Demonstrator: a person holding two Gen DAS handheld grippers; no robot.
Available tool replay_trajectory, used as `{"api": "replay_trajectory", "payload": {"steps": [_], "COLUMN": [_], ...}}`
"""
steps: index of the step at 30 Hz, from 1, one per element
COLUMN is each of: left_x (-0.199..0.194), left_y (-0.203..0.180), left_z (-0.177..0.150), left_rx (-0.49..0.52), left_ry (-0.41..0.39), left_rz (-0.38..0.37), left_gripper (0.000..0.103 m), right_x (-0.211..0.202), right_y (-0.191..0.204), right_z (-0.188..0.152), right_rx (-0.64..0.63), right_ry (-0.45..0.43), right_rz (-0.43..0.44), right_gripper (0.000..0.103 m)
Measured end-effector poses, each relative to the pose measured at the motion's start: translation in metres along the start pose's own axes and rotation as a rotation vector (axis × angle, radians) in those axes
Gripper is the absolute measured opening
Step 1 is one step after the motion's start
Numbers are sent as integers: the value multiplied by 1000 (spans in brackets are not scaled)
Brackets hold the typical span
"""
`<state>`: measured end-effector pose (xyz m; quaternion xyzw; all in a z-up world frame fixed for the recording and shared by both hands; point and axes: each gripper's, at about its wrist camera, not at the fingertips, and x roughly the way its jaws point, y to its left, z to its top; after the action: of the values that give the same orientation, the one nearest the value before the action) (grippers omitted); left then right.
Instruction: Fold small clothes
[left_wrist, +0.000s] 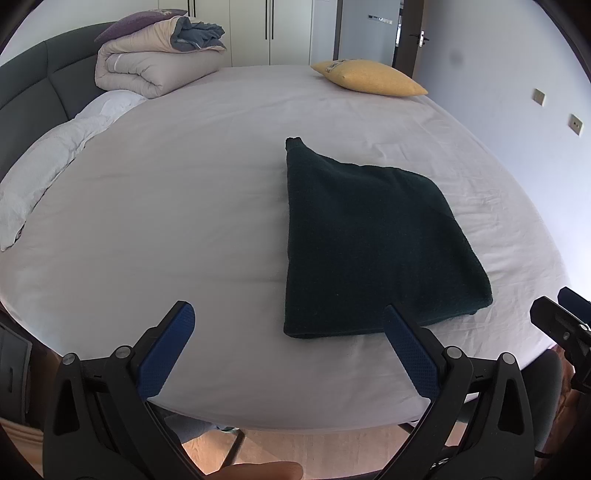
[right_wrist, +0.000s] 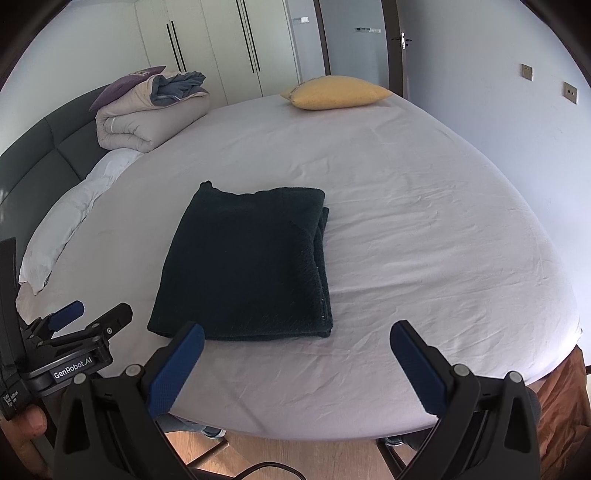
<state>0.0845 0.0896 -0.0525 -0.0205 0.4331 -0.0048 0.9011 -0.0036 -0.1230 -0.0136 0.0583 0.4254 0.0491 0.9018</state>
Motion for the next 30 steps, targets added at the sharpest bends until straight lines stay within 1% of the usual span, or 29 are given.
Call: {"api": "replay_trajectory", "payload": {"steps": [30], "left_x": [2], "left_y": [1], "left_z": [-1], "left_rx": [-4], "left_ry": [2], "left_rz": [4], "left_gripper": [103], "right_x": [2], "right_y": [4], "right_z": [-1], "right_rx": [-11], "right_ry": [5], "right_rz": [-3], "right_gripper": [103]}}
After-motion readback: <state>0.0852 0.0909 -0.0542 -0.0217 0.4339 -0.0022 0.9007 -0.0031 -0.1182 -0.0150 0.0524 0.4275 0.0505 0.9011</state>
